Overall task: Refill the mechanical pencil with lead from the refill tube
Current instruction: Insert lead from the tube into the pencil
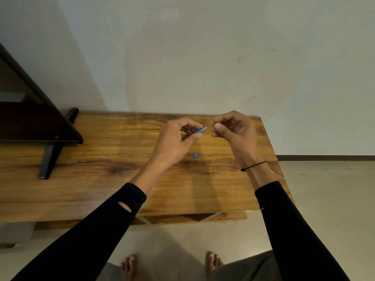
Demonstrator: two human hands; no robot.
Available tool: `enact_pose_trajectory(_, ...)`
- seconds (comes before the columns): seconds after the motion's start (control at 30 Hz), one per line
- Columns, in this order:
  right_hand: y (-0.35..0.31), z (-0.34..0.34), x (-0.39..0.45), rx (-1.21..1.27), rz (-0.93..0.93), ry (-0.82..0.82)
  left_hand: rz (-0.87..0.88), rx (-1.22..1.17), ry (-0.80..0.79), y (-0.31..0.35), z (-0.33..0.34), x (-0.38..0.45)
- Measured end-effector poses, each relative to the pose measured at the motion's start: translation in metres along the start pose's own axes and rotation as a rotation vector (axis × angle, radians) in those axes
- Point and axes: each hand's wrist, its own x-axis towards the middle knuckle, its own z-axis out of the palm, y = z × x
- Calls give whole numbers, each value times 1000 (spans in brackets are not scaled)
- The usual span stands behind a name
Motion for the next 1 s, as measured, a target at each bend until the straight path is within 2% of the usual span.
enact_pose_trajectory(0.5,-1,4,-2,-192,40,-142,-32,68,-42,4,6,-3)
enact_pose_trajectory(0.67,3,10,-4,6,139,-98,-9,28,-16,8,6,-2)
enact_pose_trajectory(0.87,-7,1,2,418,194,140,-68,18,-153,3,5,-1)
enact_pose_trajectory(1.0,-10,10,1,500,162,228,-75,-19,-129,9,11,-2)
